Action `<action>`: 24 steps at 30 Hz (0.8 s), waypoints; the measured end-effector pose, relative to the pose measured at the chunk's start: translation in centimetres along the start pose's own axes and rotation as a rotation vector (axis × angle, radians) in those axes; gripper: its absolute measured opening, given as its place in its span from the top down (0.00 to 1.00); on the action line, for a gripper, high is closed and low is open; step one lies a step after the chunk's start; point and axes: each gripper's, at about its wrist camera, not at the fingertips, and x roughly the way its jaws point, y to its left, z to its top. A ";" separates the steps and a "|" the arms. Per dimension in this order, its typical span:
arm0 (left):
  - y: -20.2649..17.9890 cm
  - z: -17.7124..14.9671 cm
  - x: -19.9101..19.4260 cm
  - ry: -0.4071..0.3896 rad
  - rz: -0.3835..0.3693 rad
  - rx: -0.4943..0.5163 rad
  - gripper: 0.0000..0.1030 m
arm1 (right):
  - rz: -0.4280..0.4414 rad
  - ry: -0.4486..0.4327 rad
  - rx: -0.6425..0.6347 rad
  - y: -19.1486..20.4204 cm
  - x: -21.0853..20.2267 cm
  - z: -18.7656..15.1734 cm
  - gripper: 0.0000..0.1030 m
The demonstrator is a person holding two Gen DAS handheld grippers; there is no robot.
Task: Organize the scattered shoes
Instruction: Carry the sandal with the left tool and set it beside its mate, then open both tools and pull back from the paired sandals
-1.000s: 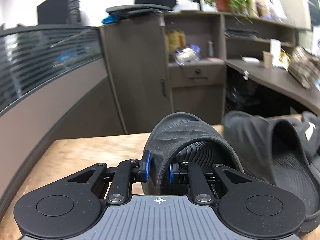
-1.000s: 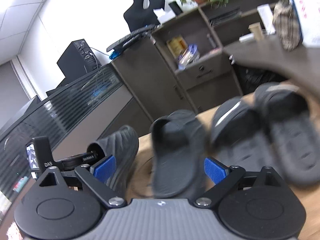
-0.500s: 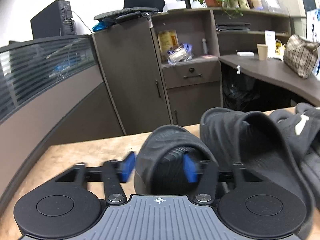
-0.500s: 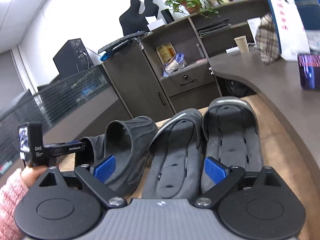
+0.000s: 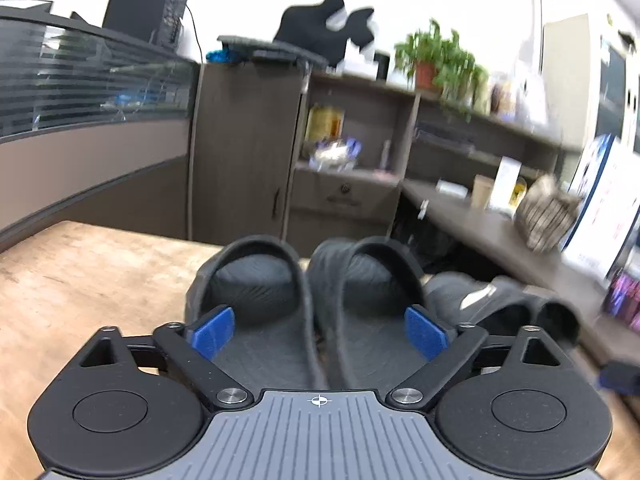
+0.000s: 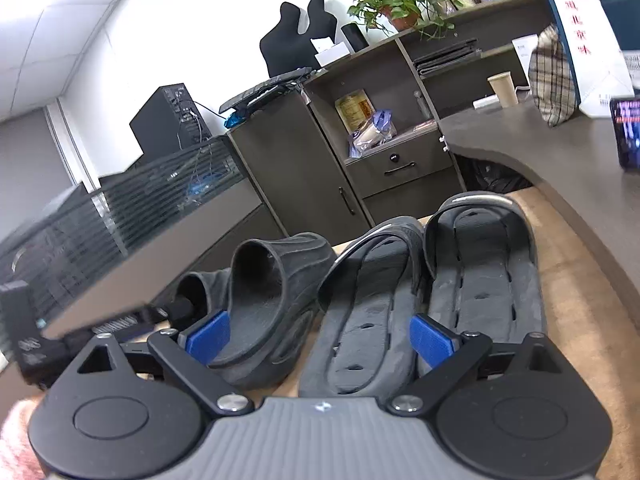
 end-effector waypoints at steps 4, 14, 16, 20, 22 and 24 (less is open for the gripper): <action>-0.4 -0.8 -1.5 -0.058 -0.010 0.016 0.00 | -0.059 -0.007 -0.068 0.5 0.2 -0.6 0.05; -0.8 -2.1 -2.0 -0.243 0.010 -0.012 0.00 | -0.093 -0.158 -0.067 -0.7 -0.8 -0.4 0.04; -1.6 -2.0 -1.5 -0.275 0.008 0.004 0.00 | -0.122 -0.187 -0.063 -1.3 -0.9 -0.2 0.03; -3.2 -1.9 -0.5 -0.334 0.019 0.038 0.00 | -0.179 -0.242 -0.069 -2.5 -1.0 0.1 0.03; -3.8 -1.9 0.0 -0.341 0.020 0.056 0.00 | -0.208 -0.271 -0.076 -3.0 -1.0 0.1 0.03; -4.4 -2.0 0.3 -0.346 0.028 0.079 0.00 | -0.232 -0.297 -0.087 -3.3 -1.0 0.1 0.03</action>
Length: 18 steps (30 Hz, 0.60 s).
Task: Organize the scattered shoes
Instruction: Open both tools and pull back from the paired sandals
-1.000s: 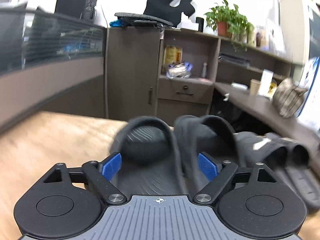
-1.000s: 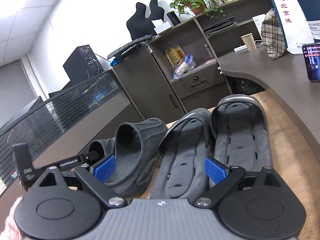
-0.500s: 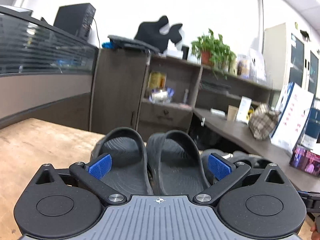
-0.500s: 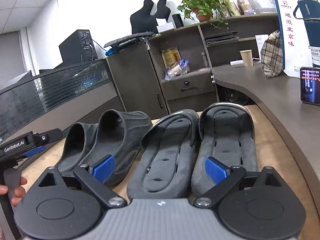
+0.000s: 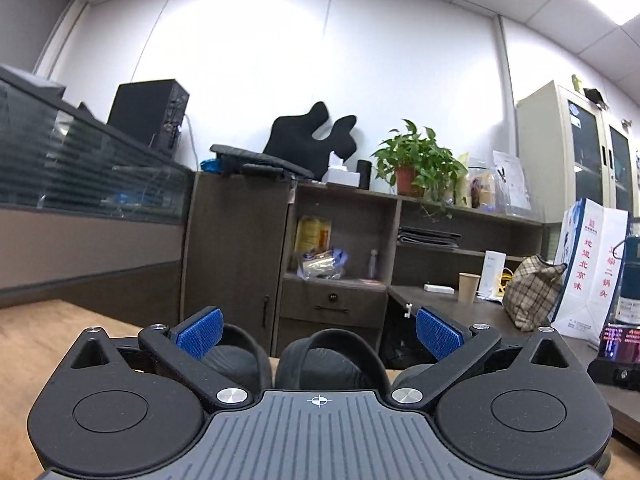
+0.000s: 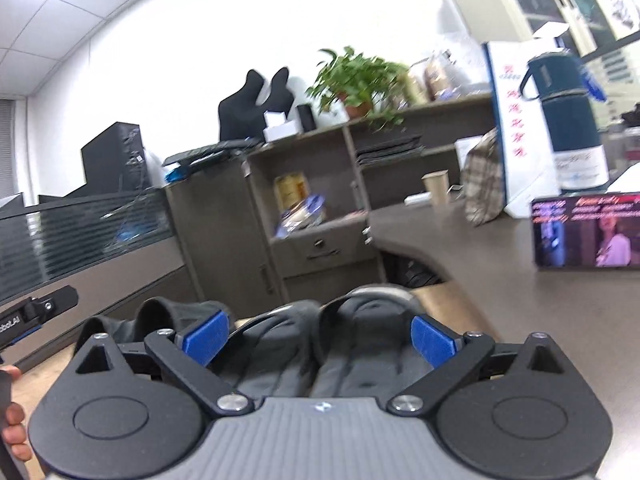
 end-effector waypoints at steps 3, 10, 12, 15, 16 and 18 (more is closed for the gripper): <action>-0.5 -0.3 0.2 0.000 0.013 0.027 0.00 | -0.026 -0.047 -0.054 -0.1 0.1 -0.4 0.03; -1.3 -1.3 -0.3 -0.037 0.070 0.058 0.00 | -0.083 -0.079 -0.111 0.1 0.5 -0.8 0.02; -1.3 -1.7 -0.6 -0.053 0.108 0.058 0.00 | -0.092 -0.087 -0.135 0.5 0.5 -0.9 0.00; -1.4 -1.8 -0.9 -0.061 0.160 0.076 0.00 | -0.089 -0.097 -0.188 1.4 0.4 -1.1 0.00; -1.5 -1.8 -1.0 -0.066 0.174 0.085 0.00 | -0.082 -0.101 -0.204 1.6 0.4 -1.2 0.00; -1.9 -1.8 -0.9 -0.065 0.185 0.110 0.00 | -0.077 -0.111 -0.230 2.0 0.3 -1.4 0.00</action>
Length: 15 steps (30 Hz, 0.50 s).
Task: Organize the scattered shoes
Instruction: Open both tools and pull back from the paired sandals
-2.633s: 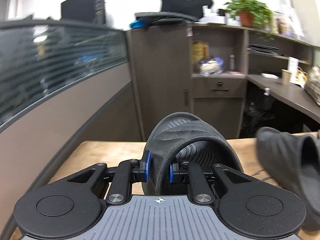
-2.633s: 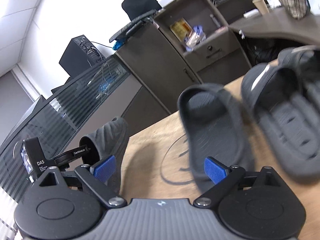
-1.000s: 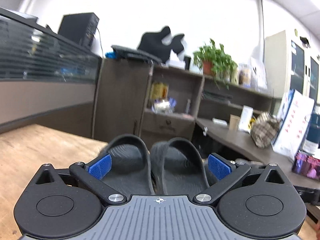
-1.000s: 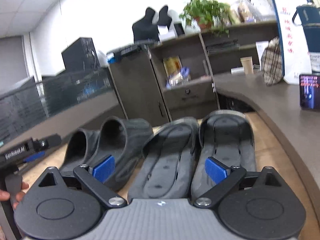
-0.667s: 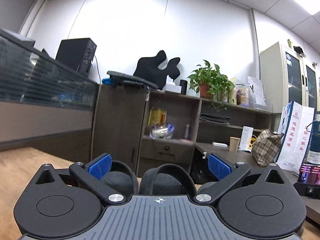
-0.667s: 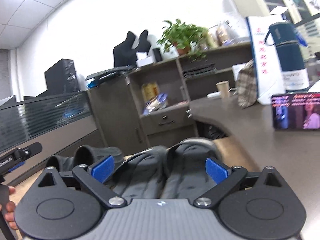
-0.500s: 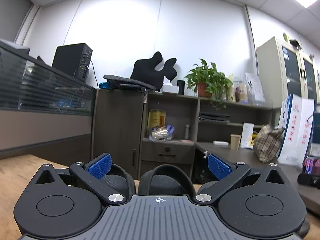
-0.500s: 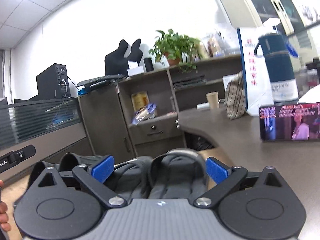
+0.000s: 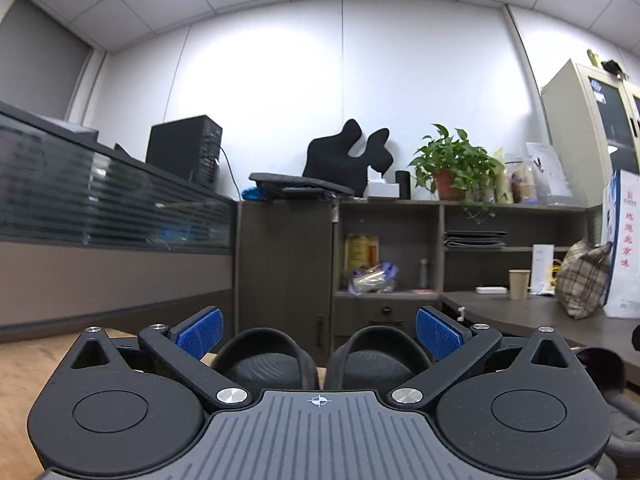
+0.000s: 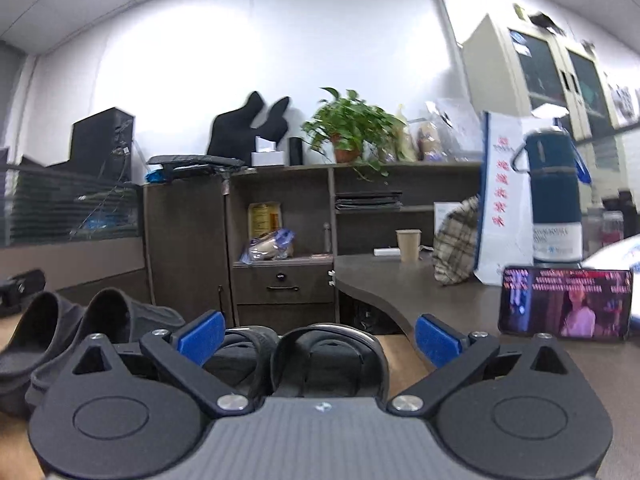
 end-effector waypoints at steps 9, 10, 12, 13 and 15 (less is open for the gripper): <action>0.0 -0.1 0.6 0.058 0.059 0.007 0.00 | -0.031 0.020 0.019 -0.1 0.3 0.1 0.00; 0.0 -0.1 0.3 0.049 0.048 0.009 0.00 | -0.034 0.021 0.023 -0.1 0.3 0.1 0.00; 0.5 0.1 -0.3 0.040 0.032 -0.014 0.00 | -0.031 0.018 0.020 -0.1 0.2 0.2 0.00; 1.1 0.2 -0.7 0.026 0.035 -0.032 0.00 | -0.029 0.013 0.017 0.0 0.1 0.2 0.00; 1.8 0.2 -1.4 -0.001 0.052 -0.030 0.00 | -0.025 0.009 0.010 0.1 0.0 0.2 0.00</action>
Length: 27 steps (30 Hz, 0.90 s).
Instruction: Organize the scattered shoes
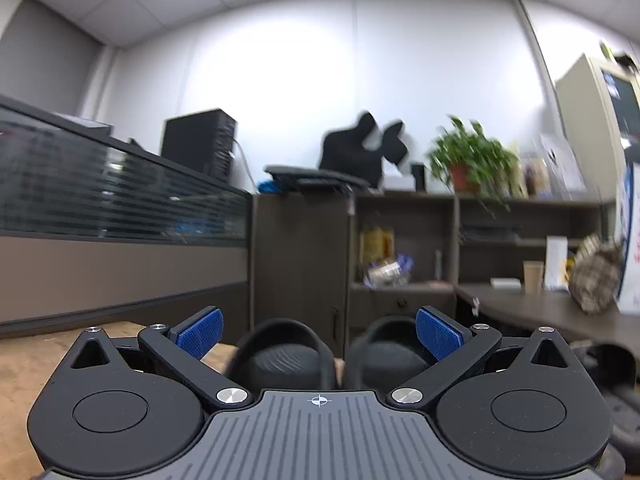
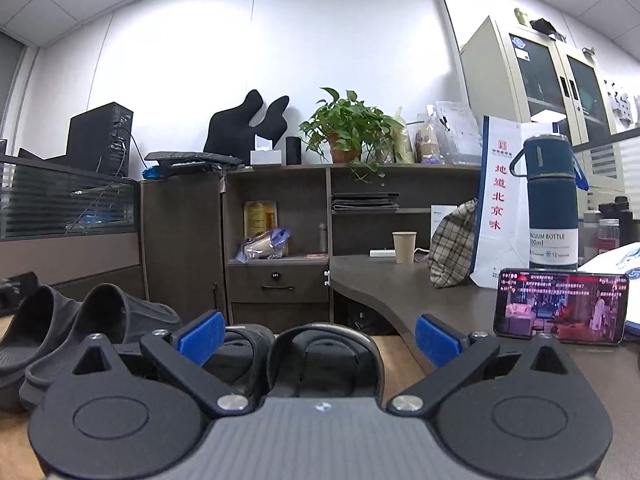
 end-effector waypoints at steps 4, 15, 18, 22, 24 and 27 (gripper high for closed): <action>0.3 0.0 -0.1 -0.002 -0.003 0.018 0.00 | 0.003 0.003 -0.012 0.2 0.0 -0.1 0.00; 0.2 -0.2 -0.1 0.004 -0.048 0.027 0.00 | 0.015 -0.011 -0.028 0.5 -0.3 -0.2 0.00; 0.3 -0.2 -0.5 -0.017 -0.062 0.023 0.00 | 0.014 -0.008 -0.019 0.3 -0.2 -0.2 0.00; 0.2 -0.1 -0.3 0.000 -0.054 0.026 0.00 | 0.015 -0.010 -0.029 0.5 -0.2 -0.1 0.00; 0.2 -0.2 0.1 0.020 -0.037 0.028 0.00 | 0.017 -0.010 -0.030 0.5 -0.2 -0.1 0.00; 0.2 -0.3 0.4 0.035 -0.035 0.031 0.00 | 0.017 -0.008 -0.029 0.4 -0.2 -0.1 0.00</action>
